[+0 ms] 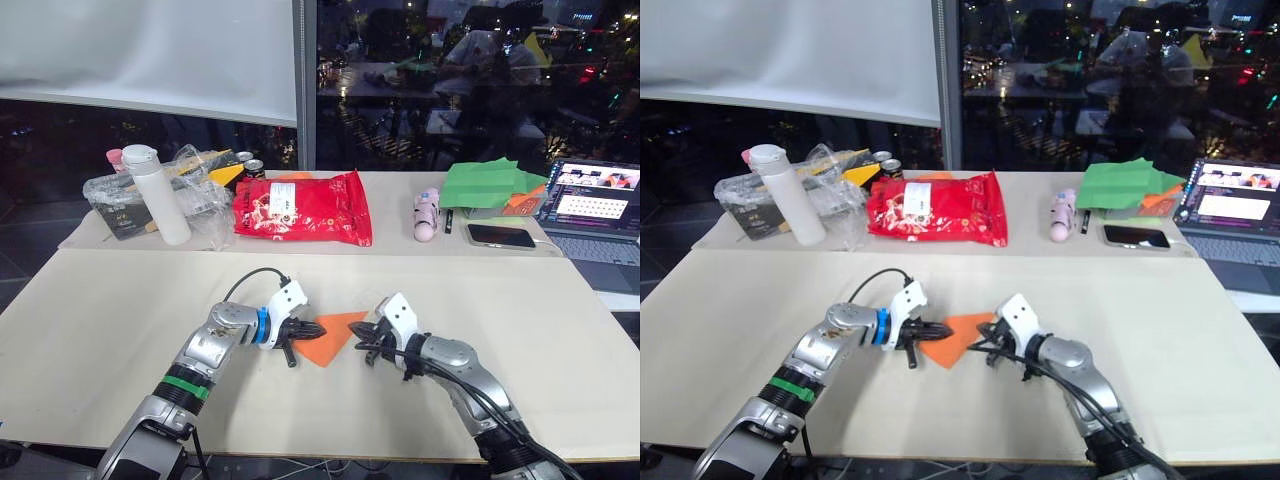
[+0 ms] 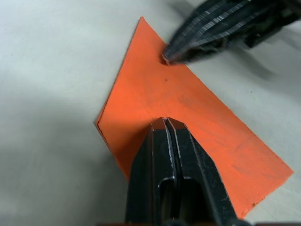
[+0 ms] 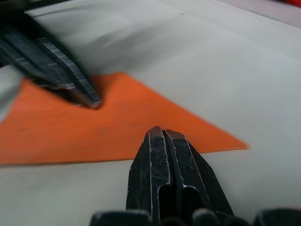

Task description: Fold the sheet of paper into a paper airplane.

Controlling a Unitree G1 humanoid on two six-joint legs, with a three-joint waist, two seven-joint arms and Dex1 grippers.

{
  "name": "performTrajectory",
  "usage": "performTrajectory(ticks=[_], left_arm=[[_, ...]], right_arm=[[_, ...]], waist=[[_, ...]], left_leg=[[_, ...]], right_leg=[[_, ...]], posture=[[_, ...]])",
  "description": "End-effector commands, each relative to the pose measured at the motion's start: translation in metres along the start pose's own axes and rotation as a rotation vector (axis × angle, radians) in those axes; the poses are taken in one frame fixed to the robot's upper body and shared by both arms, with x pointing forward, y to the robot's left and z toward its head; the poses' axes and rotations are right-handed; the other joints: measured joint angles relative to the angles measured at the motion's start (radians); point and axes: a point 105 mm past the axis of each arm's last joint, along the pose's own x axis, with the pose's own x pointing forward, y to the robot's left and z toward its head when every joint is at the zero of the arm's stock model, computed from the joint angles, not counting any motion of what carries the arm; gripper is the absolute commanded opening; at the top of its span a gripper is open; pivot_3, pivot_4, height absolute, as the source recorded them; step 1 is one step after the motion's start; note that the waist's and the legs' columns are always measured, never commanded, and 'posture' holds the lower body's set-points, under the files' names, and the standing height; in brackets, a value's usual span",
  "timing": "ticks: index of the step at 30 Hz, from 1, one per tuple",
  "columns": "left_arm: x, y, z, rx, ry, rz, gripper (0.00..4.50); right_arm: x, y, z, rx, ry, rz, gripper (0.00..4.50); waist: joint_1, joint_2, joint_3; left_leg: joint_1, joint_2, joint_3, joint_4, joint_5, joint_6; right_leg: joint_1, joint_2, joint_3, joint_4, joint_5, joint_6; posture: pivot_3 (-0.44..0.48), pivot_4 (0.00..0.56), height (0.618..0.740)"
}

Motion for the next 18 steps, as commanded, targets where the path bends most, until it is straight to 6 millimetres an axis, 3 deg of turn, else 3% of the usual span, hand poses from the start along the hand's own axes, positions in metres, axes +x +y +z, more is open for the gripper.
performTrajectory(ticks=[1, 11, 18], left_arm=[[0.006, -0.005, -0.024, -0.043, 0.088, -0.003, 0.0], [0.004, -0.005, -0.024, -0.045, 0.085, -0.003, 0.0], [0.0, -0.007, -0.02, -0.051, 0.072, -0.006, 0.0]], right_arm=[[-0.002, 0.012, 0.003, -0.039, 0.004, 0.047, 0.03], [-0.002, 0.062, -0.007, -0.06, 0.032, 0.264, 0.03], [-0.001, 0.072, -0.008, -0.057, 0.041, 0.318, 0.03]], waist=[[0.001, 0.0, 0.0], [0.001, 0.0, 0.0], [0.001, 0.0, 0.0]], left_leg=[[0.0, 0.0, 0.0, 0.0, 0.0, 0.0], [0.0, 0.0, 0.0, 0.0, 0.0, 0.0], [0.001, 0.0, 0.0, 0.0, 0.0, 0.0]], right_leg=[[0.0, 0.0, 0.0, 0.0, 0.0, 0.0], [0.0, 0.0, 0.0, 0.0, -0.001, 0.0], [0.0, 0.0, 0.0, 0.0, -0.001, 0.0]], posture=[[0.0, 0.15, 0.719], [0.0, 0.15, 0.719], [0.0, 0.15, 0.719]])
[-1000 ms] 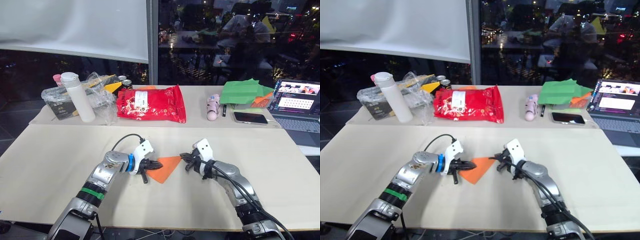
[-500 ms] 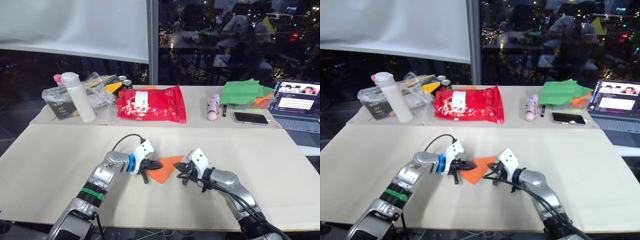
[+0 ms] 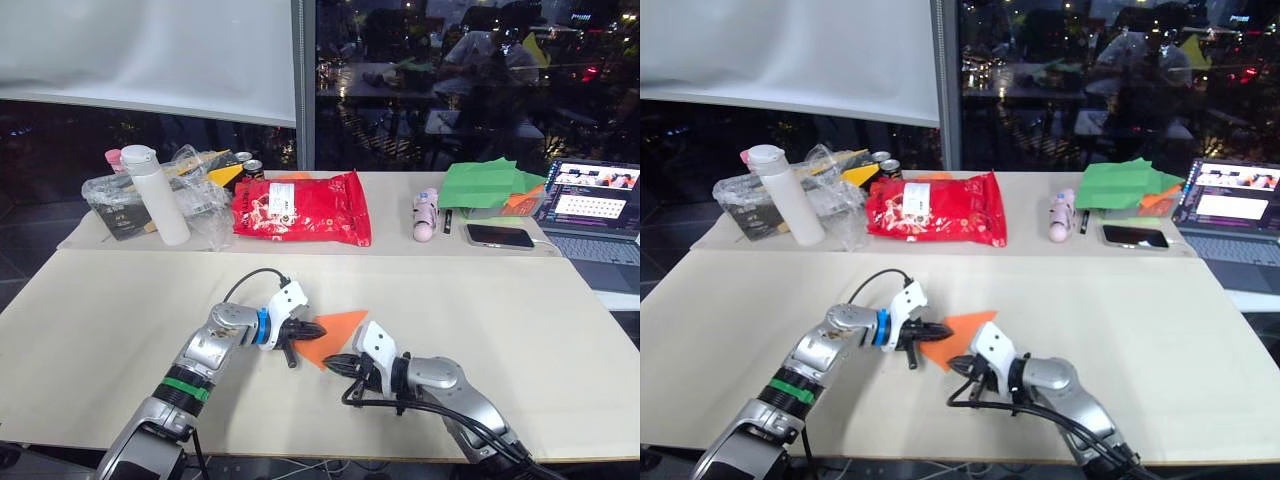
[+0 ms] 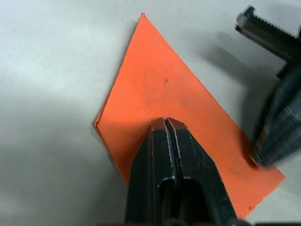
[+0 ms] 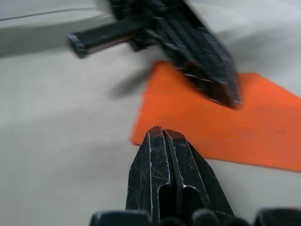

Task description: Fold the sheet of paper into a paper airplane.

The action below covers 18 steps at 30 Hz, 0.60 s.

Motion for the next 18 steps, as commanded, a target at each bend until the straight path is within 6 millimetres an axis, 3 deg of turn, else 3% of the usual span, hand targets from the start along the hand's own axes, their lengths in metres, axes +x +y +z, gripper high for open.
performTrajectory(ticks=[1, 6, 11, 15, 18], left_arm=[[-0.001, -0.004, -0.018, -0.042, 0.071, -0.009, 0.0], [-0.019, -0.007, 0.006, -0.101, 0.003, -0.062, 0.0], [-0.034, 0.003, 0.027, -0.139, -0.053, -0.044, 0.0], [-0.031, 0.006, 0.035, -0.156, -0.082, -0.043, 0.0], [-0.019, 0.001, 0.024, -0.122, -0.034, -0.048, 0.0]], right_arm=[[0.002, 0.009, -0.008, 0.019, 0.032, 0.046, 0.03], [0.004, 0.009, -0.012, 0.025, 0.045, 0.045, 0.03], [0.005, 0.009, -0.013, 0.035, 0.048, 0.043, 0.03], [0.005, 0.007, -0.013, 0.038, 0.049, 0.036, 0.03], [0.005, 0.006, -0.013, 0.038, 0.049, 0.03, 0.03]], waist=[[-0.001, 0.0, 0.0], [-0.006, 0.0, 0.0], [-0.006, -0.001, 0.001], [-0.005, -0.003, 0.002], [-0.006, -0.003, 0.002]], left_leg=[[0.0, 0.0, 0.0, 0.0, 0.0, 0.0], [0.0, 0.0, 0.0, -0.001, 0.0, 0.0], [-0.001, 0.0, 0.0, -0.001, 0.0, 0.0], [-0.001, 0.0, 0.0, 0.0, 0.0, 0.0], [-0.001, 0.0, 0.0, -0.001, 0.0, 0.0]], right_leg=[[0.0, 0.0, 0.0, 0.0, 0.0, 0.0], [-0.001, 0.0, 0.0, 0.0, 0.0, 0.0], [-0.003, 0.0, 0.0, 0.001, 0.0, 0.0], [-0.002, 0.0, 0.0, 0.001, 0.0, 0.0], [-0.002, 0.0, 0.0, 0.001, 0.0, 0.0]], posture=[[0.0, 0.15, 0.719], [0.0, 0.15, 0.719], [0.0, 0.15, 0.719], [0.0, 0.15, 0.719], [0.0, 0.15, 0.719]])
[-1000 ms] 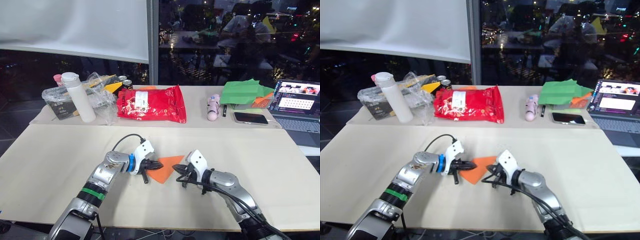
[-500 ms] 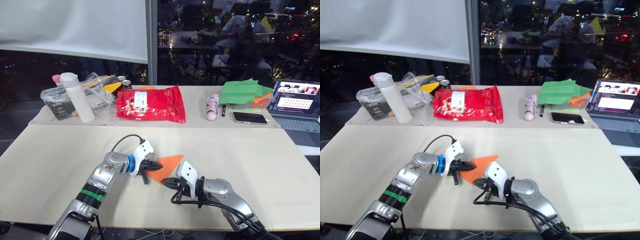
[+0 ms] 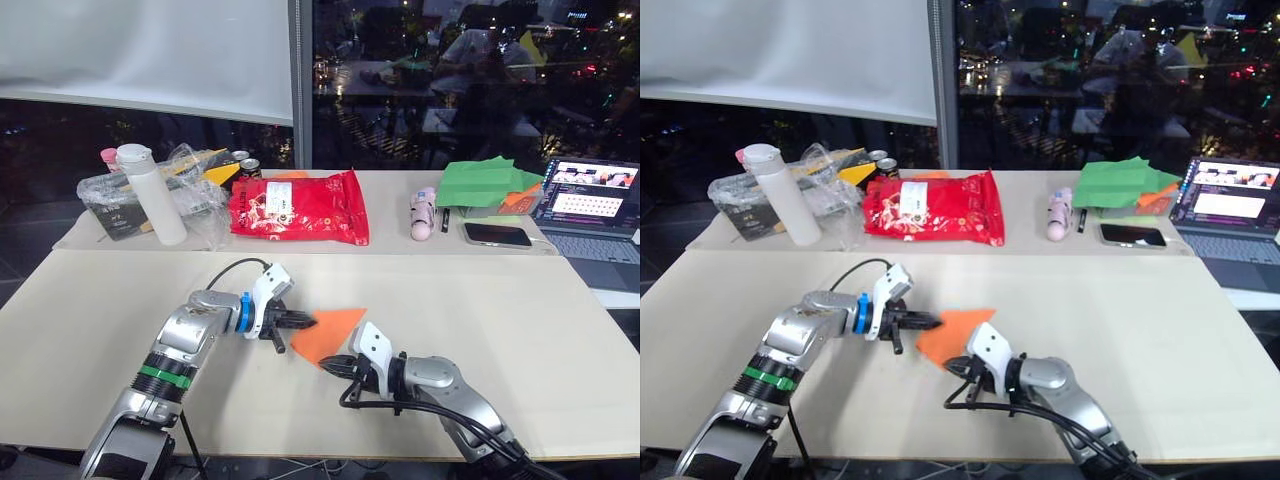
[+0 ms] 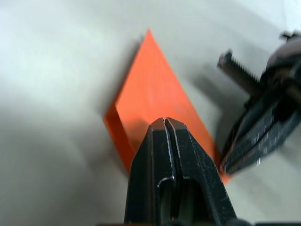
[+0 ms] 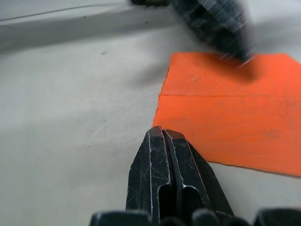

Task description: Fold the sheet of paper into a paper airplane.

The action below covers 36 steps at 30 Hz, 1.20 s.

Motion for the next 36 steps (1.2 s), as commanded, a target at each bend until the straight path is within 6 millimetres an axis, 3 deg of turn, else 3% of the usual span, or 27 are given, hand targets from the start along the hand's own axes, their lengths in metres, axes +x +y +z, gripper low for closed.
performTrajectory(ticks=[1, 6, 15, 20, 24, 30, 36], left_arm=[[0.012, -0.005, -0.009, 0.052, 0.041, -0.012, 0.0], [0.017, -0.002, -0.039, 0.1, 0.139, 0.014, 0.0], [0.016, -0.003, -0.029, 0.086, 0.051, 0.019, 0.0], [0.017, -0.002, -0.029, 0.088, 0.05, 0.027, 0.0], [0.017, -0.001, -0.027, 0.086, 0.041, 0.033, 0.0], [0.016, 0.0, -0.028, 0.089, 0.047, 0.036, 0.0], [0.017, 0.0, -0.027, 0.092, 0.052, 0.033, 0.0]], right_arm=[[0.001, 0.003, -0.014, 0.036, 0.051, 0.008, 0.03], [-0.002, -0.015, -0.007, 0.027, 0.025, -0.072, 0.03], [-0.009, -0.08, 0.019, 0.009, -0.027, -0.331, 0.03], [0.0, -0.086, 0.018, 0.003, -0.011, -0.326, 0.03], [0.004, -0.089, 0.001, 0.019, 0.062, -0.327, 0.03], [-0.022, -0.106, -0.008, 0.053, 0.052, -0.419, 0.03], [-0.041, -0.11, -0.01, 0.082, 0.026, -0.46, 0.03]], waist=[[0.0, 0.0, 0.0], [0.001, -0.001, 0.0], [0.0, 0.0, 0.001], [0.002, 0.001, 0.001], [0.001, 0.001, 0.001], [0.004, 0.001, 0.001], [0.007, 0.001, 0.001]], left_leg=[[0.0, 0.0, 0.0, 0.0, 0.0, 0.0], [0.0, 0.0, 0.0, 0.0, 0.0, 0.0], [0.0, 0.0, 0.0, 0.0, 0.0, 0.0], [-0.001, 0.0, 0.0, 0.0, 0.0, 0.0], [0.0, 0.0, 0.0, 0.001, 0.0, 0.0], [0.0, 0.0, 0.0, 0.001, 0.0, 0.0], [0.0, 0.0, 0.0, 0.001, 0.0, 0.0]], right_leg=[[0.0, 0.0, 0.0, 0.0, 0.0, 0.0], [0.0, 0.0, 0.0, 0.001, 0.0, 0.0], [0.0, 0.0, 0.0, 0.001, 0.0, 0.0], [0.0, 0.0, 0.0, 0.001, 0.0, 0.0], [0.0, 0.0, 0.0, 0.001, 0.0, 0.0], [0.002, 0.0, 0.0, 0.001, 0.0, 0.0], [0.002, 0.0, 0.0, 0.001, 0.0, 0.0]], posture=[[0.0, 0.15, 0.719], [0.0, 0.15, 0.719], [0.0, 0.15, 0.719], [0.0, 0.15, 0.719], [0.0, 0.15, 0.719], [0.0, 0.15, 0.719], [0.0, 0.15, 0.719]])
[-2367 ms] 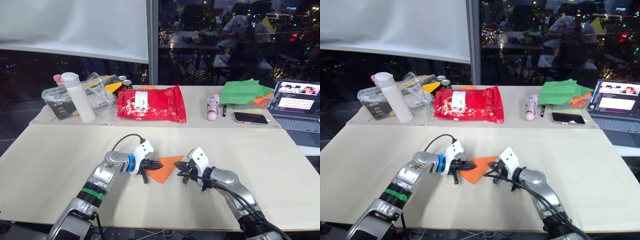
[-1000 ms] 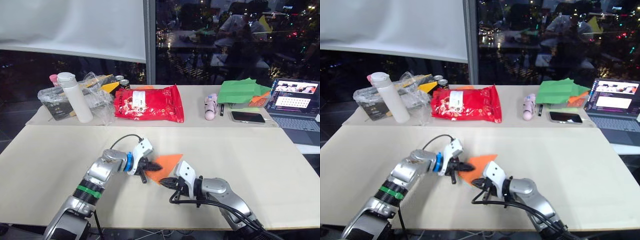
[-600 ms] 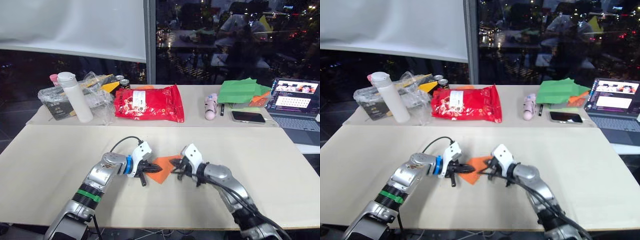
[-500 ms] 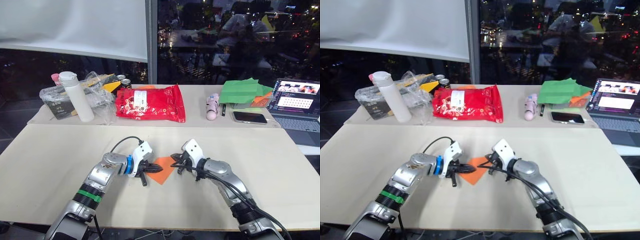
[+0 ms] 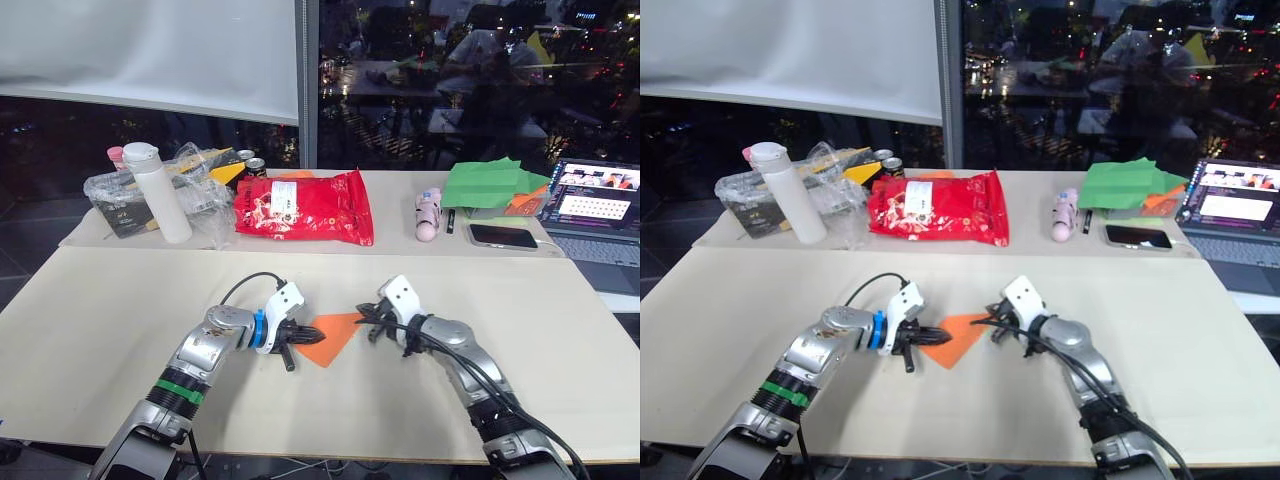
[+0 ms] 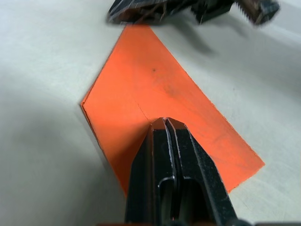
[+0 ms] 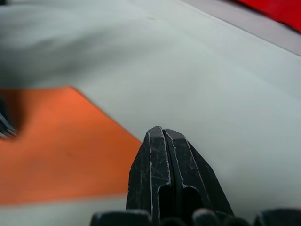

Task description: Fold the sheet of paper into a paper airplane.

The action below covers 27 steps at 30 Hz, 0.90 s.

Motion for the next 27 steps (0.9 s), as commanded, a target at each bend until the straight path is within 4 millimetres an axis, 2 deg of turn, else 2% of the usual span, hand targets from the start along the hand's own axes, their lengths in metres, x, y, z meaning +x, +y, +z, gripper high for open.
performTrajectory(ticks=[1, 4, 5, 7, 9, 12, 15, 20, 23, 27], left_arm=[[-0.002, 0.004, 0.0, 0.007, 0.01, 0.016, 0.0], [0.0, 0.004, 0.001, 0.004, 0.007, 0.012, 0.0], [0.0, 0.004, 0.001, 0.006, 0.007, 0.01, 0.0], [0.002, 0.004, 0.001, 0.009, 0.009, 0.008, 0.0], [0.003, 0.005, 0.001, 0.021, 0.013, 0.01, 0.0], [0.004, 0.008, 0.004, 0.035, 0.013, 0.011, 0.0], [0.006, 0.014, 0.011, 0.042, -0.008, 0.03, 0.0], [0.008, 0.027, 0.038, 0.034, -0.089, 0.059, 0.0], [0.016, 0.028, 0.059, 0.057, -0.146, 0.044, 0.0], [0.031, 0.028, 0.068, 0.077, -0.149, 0.016, 0.0]], right_arm=[[-0.008, -0.006, -0.003, 0.02, 0.002, -0.026, 0.03], [-0.011, -0.005, 0.011, 0.031, -0.067, -0.034, 0.03], [-0.011, -0.002, 0.021, 0.042, -0.118, -0.019, 0.03], [-0.012, 0.009, 0.038, 0.019, -0.192, 0.012, 0.03], [-0.01, 0.024, 0.042, 0.016, -0.212, 0.049, 0.03], [-0.007, 0.045, 0.031, 0.027, -0.169, 0.091, 0.03], [-0.005, 0.054, 0.016, 0.025, -0.11, 0.1, 0.03], [-0.004, 0.061, -0.011, 0.006, -0.003, 0.095, 0.03], [-0.006, 0.064, -0.016, 0.007, 0.019, 0.103, 0.03], [-0.006, 0.065, -0.019, 0.009, 0.028, 0.104, 0.03]], waist=[[-0.001, 0.0, 0.0], [-0.003, 0.0, 0.0], [-0.003, 0.0, 0.0], [-0.006, 0.001, 0.0], [-0.007, 0.001, 0.001], [-0.006, 0.001, 0.001], [-0.003, 0.001, 0.001], [-0.003, 0.001, 0.001], [-0.003, 0.001, 0.001], [0.001, 0.001, 0.001]], left_leg=[[0.0, 0.0, 0.0, 0.0, 0.0, 0.0], [0.0, 0.0, 0.0, 0.0, 0.0, 0.0], [0.0, 0.0, 0.0, 0.0, 0.0, 0.0], [0.0, 0.0, 0.0, 0.0, 0.0, 0.0], [0.0, 0.0, 0.0, 0.0, 0.0, 0.0], [0.0, 0.0, 0.0, 0.0, 0.0, 0.0], [-0.001, 0.0, 0.0, 0.0, 0.0, 0.0], [-0.001, 0.0, 0.0, 0.001, 0.0, 0.0], [-0.001, 0.0, 0.0, 0.0, 0.0, 0.0], [-0.001, -0.001, 0.0, 0.001, 0.0, 0.0]], right_leg=[[0.0, 0.0, 0.0, 0.0, 0.0, 0.0], [0.0, 0.0, 0.0, 0.0, 0.0, 0.0], [0.0, 0.0, 0.0, 0.0, 0.0, 0.0], [0.0, 0.0, 0.0, 0.0, 0.0, 0.0], [0.0, 0.0, 0.0, 0.0, 0.0, 0.0], [0.0, 0.0, 0.0, 0.0, 0.0, 0.0], [-0.001, 0.0, 0.0, 0.0, 0.0, 0.0], [-0.002, 0.0, 0.0, 0.0, 0.0, 0.0], [-0.002, 0.0, 0.0, 0.0, 0.0, 0.0], [-0.001, 0.0, 0.0, 0.0, 0.0, 0.0]], posture=[[0.0, 0.15, 0.719], [0.0, 0.15, 0.719], [0.0, 0.15, 0.719], [0.0, 0.15, 0.719], [0.0, 0.15, 0.719], [0.0, 0.15, 0.719], [0.0, 0.15, 0.719], [0.0, 0.15, 0.719], [0.0, 0.15, 0.719], [0.0, 0.15, 0.719]])
